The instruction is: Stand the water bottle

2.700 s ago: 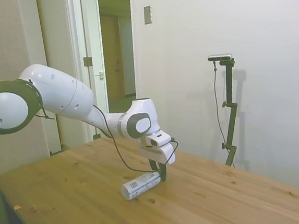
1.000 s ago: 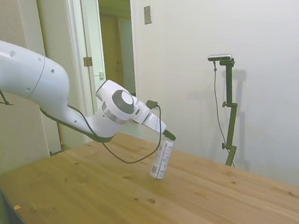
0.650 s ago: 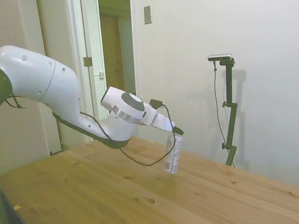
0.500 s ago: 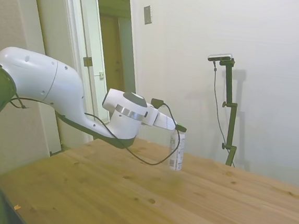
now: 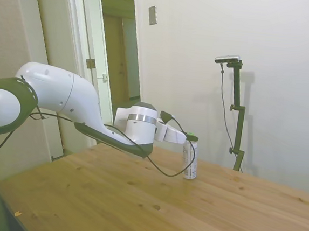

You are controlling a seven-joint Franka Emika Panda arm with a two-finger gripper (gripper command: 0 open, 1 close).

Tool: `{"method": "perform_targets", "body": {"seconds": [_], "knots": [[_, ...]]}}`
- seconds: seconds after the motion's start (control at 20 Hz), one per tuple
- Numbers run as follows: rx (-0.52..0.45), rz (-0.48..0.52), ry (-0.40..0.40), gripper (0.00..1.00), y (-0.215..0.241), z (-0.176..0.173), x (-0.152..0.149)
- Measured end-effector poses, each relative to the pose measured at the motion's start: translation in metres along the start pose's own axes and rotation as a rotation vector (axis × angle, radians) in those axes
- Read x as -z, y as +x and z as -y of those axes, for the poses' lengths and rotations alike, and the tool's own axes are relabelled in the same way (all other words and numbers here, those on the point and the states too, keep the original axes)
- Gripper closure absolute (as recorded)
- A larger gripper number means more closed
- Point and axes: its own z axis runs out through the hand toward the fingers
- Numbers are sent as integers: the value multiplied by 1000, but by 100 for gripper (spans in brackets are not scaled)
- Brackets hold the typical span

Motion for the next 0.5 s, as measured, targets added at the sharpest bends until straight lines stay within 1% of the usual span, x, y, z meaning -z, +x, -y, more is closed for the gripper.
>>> {"method": "perform_targets", "body": {"seconds": [0.3,0.5], "knots": [[0,1,-2,0,0,-1,0],[-20,6,-11,0,0,-1,0]]}}
